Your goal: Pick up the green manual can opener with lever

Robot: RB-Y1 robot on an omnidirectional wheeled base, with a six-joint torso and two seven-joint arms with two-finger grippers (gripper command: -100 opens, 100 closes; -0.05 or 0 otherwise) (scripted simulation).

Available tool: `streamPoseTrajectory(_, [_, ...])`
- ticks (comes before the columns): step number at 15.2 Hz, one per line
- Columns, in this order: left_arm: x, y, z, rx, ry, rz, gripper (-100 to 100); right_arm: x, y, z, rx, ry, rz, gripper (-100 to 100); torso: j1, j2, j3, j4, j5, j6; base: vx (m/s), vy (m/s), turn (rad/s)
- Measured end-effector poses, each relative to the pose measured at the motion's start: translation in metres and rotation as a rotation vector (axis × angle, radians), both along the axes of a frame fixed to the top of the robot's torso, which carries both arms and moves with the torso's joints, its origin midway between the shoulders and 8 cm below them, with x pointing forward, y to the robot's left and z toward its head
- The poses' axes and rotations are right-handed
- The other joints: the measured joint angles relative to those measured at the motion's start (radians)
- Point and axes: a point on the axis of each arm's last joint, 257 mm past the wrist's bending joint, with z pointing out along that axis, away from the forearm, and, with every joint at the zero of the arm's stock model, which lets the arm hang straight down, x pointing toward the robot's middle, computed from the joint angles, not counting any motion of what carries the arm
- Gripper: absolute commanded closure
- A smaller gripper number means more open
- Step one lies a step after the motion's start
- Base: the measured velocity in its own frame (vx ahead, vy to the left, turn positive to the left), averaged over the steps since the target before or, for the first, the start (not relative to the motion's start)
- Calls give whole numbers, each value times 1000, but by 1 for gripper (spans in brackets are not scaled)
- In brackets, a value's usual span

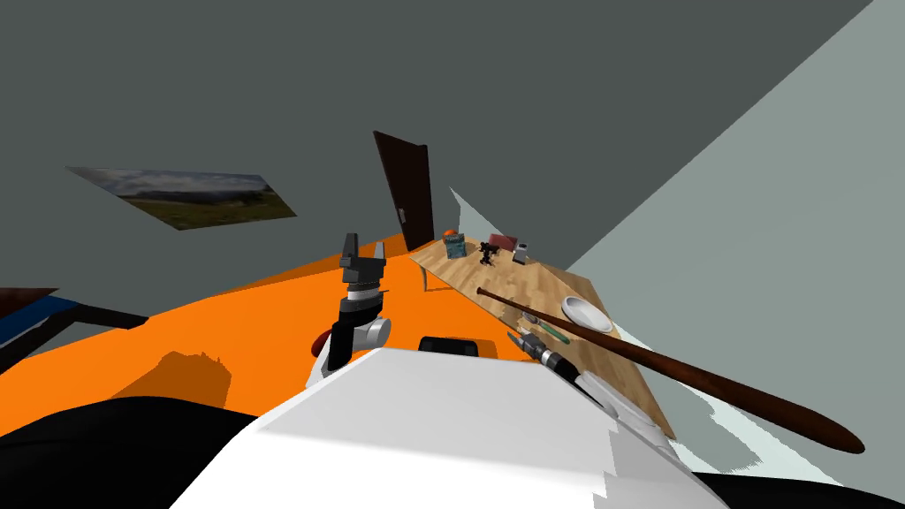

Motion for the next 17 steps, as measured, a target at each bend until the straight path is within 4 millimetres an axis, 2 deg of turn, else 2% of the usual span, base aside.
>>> streamPoseTrajectory(4, [0,0,0,0,0,0,0,-27,-41,-22,-129,77,41,-100,1,-1,0,0,0,0,34,26,142])
streamPoseTrajectory(7, [0,0,0,0,0,0,0,-57,-79,-38,-236,146,77,-100,1,-1,-1,0,0,0,41,25,130])
streamPoseTrajectory(11, [0,0,0,0,0,0,0,-77,-121,-42,-349,215,114,-100,0,-1,-1,0,0,0,35,20,103])
streamPoseTrajectory(13, [0,0,0,0,0,0,0,-93,-139,-45,-398,248,134,-100,0,-1,0,0,0,0,36,17,121])
streamPoseTrajectory(17, [0,0,0,0,0,0,0,-123,-188,-44,-506,322,176,-100,0,-1,-1,0,0,0,44,16,123])
